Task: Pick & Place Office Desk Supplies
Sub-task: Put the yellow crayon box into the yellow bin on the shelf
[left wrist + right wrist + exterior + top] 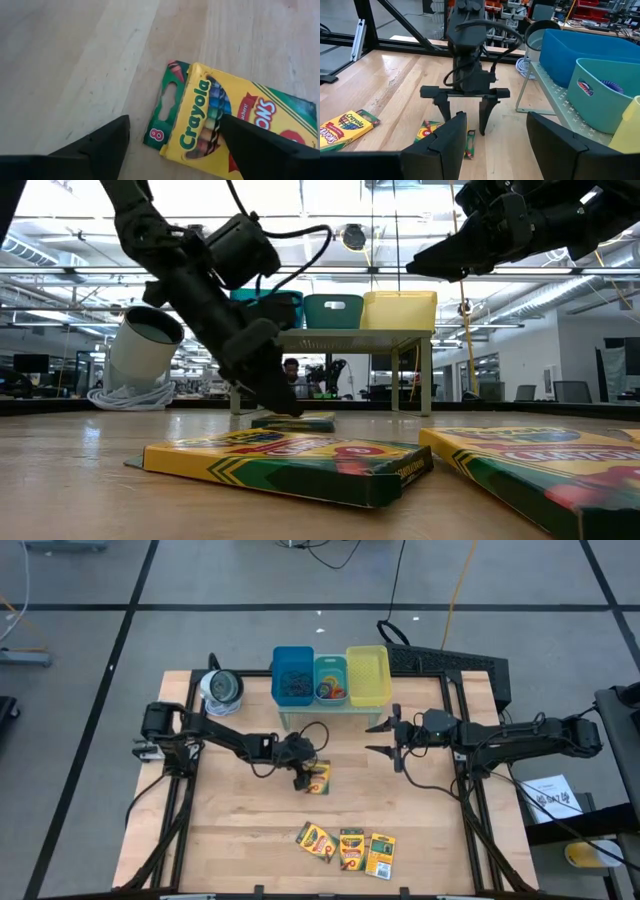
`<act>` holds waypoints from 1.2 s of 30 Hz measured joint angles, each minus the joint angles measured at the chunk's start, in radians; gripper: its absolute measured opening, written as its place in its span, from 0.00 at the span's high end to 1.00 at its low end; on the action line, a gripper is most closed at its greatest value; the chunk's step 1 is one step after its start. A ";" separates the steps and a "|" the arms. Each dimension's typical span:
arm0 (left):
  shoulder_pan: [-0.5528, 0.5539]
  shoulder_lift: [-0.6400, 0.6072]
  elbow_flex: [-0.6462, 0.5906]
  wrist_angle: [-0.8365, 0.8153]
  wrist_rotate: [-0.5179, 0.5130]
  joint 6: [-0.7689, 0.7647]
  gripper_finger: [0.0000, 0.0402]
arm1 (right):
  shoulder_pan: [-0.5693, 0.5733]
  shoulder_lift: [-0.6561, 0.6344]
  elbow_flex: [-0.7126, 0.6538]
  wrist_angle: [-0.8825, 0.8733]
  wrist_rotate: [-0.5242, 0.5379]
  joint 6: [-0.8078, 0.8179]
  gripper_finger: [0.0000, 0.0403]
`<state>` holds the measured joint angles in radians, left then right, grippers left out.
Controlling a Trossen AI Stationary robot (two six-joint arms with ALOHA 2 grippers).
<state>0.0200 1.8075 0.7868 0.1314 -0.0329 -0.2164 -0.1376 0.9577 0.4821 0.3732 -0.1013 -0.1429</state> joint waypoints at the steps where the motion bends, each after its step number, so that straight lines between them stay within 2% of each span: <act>1: 0.000 0.016 0.000 -0.001 0.004 -0.005 0.18 | 0.000 0.000 0.000 0.000 0.000 0.000 0.51; 4: 0.006 0.040 0.002 -0.020 0.037 -0.025 0.18 | 0.000 0.000 0.000 0.000 0.000 0.000 0.51; 8: 0.007 0.047 0.003 -0.029 0.068 -0.055 0.27 | 0.000 0.000 0.000 0.001 0.000 0.000 0.51; 16: 0.006 0.050 0.002 -0.011 0.111 0.010 0.61 | 0.000 0.000 0.000 0.000 0.000 0.000 0.51; 24: 0.014 0.051 0.000 -0.006 0.093 0.026 0.96 | 0.000 0.000 0.000 -0.001 0.000 0.000 0.51; 36: 0.009 0.006 0.002 -0.018 0.039 0.069 1.00 | 0.000 0.000 0.000 0.001 0.000 0.000 0.51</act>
<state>0.0292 1.8130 0.7891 0.1135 0.0063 -0.1478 -0.1379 0.9580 0.4823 0.3738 -0.1009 -0.1432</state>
